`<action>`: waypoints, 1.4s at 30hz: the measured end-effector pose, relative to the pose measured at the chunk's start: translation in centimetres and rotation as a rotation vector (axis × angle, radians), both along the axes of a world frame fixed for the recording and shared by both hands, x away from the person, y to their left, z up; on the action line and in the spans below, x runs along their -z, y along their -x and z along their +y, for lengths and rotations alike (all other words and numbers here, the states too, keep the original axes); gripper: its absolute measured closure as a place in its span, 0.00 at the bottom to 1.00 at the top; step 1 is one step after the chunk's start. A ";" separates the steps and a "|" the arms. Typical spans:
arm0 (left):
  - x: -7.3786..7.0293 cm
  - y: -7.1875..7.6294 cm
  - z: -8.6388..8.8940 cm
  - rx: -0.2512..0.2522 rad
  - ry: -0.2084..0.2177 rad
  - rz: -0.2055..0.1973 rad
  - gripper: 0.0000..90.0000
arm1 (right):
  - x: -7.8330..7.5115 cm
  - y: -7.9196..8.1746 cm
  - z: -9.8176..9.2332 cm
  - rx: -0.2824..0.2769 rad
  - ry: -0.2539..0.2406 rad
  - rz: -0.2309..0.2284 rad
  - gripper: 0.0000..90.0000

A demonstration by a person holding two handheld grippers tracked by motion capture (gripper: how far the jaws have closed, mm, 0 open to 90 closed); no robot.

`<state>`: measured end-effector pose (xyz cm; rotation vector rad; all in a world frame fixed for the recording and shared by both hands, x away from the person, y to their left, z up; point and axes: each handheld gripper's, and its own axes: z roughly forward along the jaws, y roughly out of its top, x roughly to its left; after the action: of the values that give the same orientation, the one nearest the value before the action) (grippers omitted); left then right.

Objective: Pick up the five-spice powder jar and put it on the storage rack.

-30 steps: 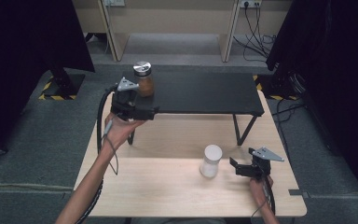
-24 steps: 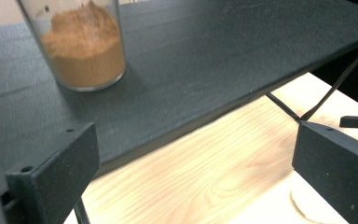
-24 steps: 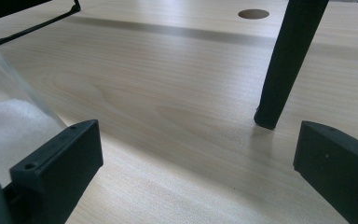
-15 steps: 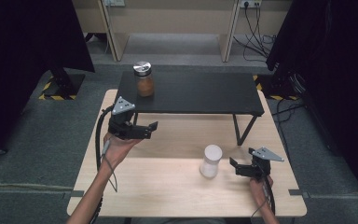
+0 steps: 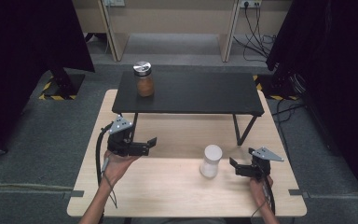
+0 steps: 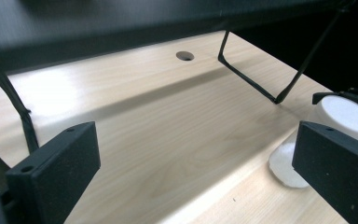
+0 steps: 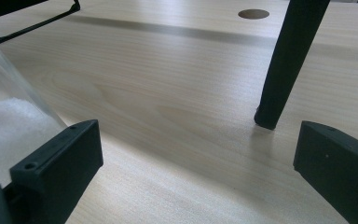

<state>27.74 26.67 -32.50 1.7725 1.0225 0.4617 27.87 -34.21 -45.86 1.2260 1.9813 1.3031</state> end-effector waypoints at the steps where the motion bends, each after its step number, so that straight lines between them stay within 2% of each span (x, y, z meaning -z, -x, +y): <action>1: 0.5 0.1 0.1 0.001 0.003 -0.001 0.00 | 0.0 0.0 0.0 0.000 0.001 -0.001 0.01; 5: 2.5 0.4 0.7 -0.001 0.040 0.014 0.00 | 0.0 0.0 0.1 0.000 0.004 0.000 0.01; 7: 3.2 0.5 0.7 -0.001 0.037 0.020 0.00 | 0.0 0.0 0.1 0.001 0.004 0.000 0.01; 16: 6.3 1.6 1.3 0.001 0.042 -0.007 0.00 | 0.0 0.0 0.1 0.000 0.006 -0.003 0.01; 22: 8.0 1.8 1.7 -0.002 0.057 0.007 0.00 | 0.0 0.0 0.1 -0.002 0.009 -0.005 0.01; 30: 9.7 1.8 1.2 -0.011 0.016 0.013 0.00 | 0.0 0.0 0.1 -0.002 0.007 -0.005 0.01; 34: 10.6 1.8 1.2 -0.014 0.021 0.023 0.00 | 0.0 0.0 0.1 -0.003 0.007 -0.005 0.01; 42: 11.8 2.6 1.3 -0.024 0.032 0.000 0.00 | 0.0 0.0 0.1 -0.005 0.007 -0.005 0.01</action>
<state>25.10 27.95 -44.35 1.7335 1.0463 0.4581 27.83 -34.14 -45.86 1.2138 1.9849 1.2991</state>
